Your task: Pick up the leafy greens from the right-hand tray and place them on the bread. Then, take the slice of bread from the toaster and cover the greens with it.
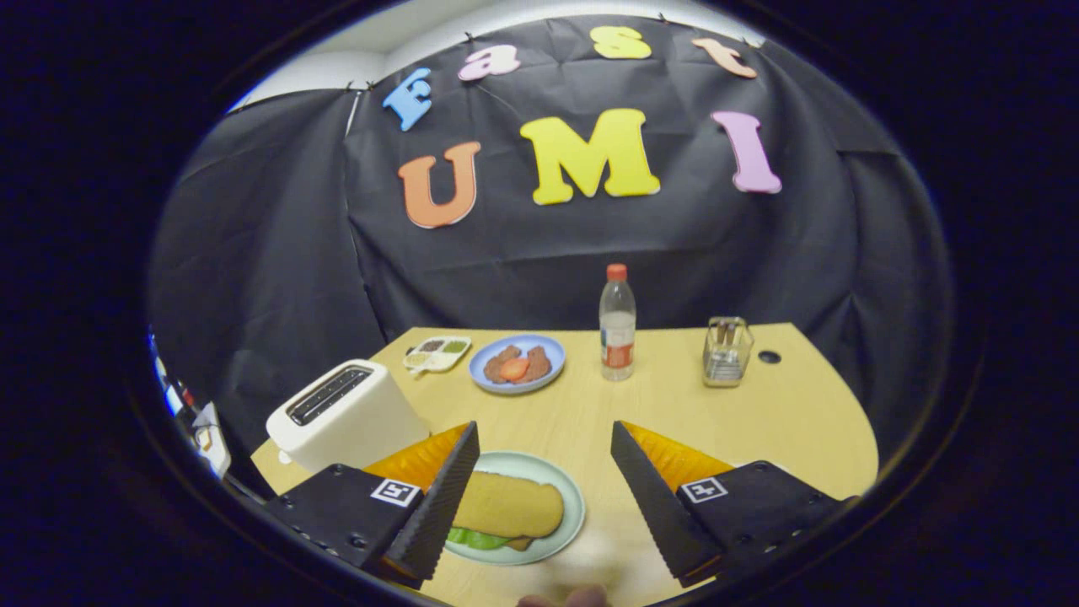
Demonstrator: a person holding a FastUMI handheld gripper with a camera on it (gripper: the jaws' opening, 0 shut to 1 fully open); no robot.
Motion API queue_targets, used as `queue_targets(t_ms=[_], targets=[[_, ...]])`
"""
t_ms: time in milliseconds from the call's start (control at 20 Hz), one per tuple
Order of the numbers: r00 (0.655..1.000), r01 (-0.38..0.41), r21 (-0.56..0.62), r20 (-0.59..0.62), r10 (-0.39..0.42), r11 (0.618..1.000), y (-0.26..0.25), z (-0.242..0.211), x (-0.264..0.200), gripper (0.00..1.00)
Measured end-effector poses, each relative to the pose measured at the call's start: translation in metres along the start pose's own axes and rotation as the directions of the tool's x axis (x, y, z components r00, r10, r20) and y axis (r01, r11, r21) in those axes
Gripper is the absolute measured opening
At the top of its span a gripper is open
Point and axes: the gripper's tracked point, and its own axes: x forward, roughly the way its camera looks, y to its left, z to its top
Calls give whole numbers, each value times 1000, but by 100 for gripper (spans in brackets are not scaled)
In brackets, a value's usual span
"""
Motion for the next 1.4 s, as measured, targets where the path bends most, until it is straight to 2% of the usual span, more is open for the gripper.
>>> queue_targets(t_ms=[350, 700, 950, 1400], targets=[[991, 72, 14, 110, -73, 997, -26, 71, -73, 96], [949, 218, 18, 230, -217, 976, -52, 128, -132, 96], [922, 288, 13, 269, -280, 958, -48, 138, -164, 96], [902, 325, 46, 284, -324, 945, -35, 136, -179, 96]])
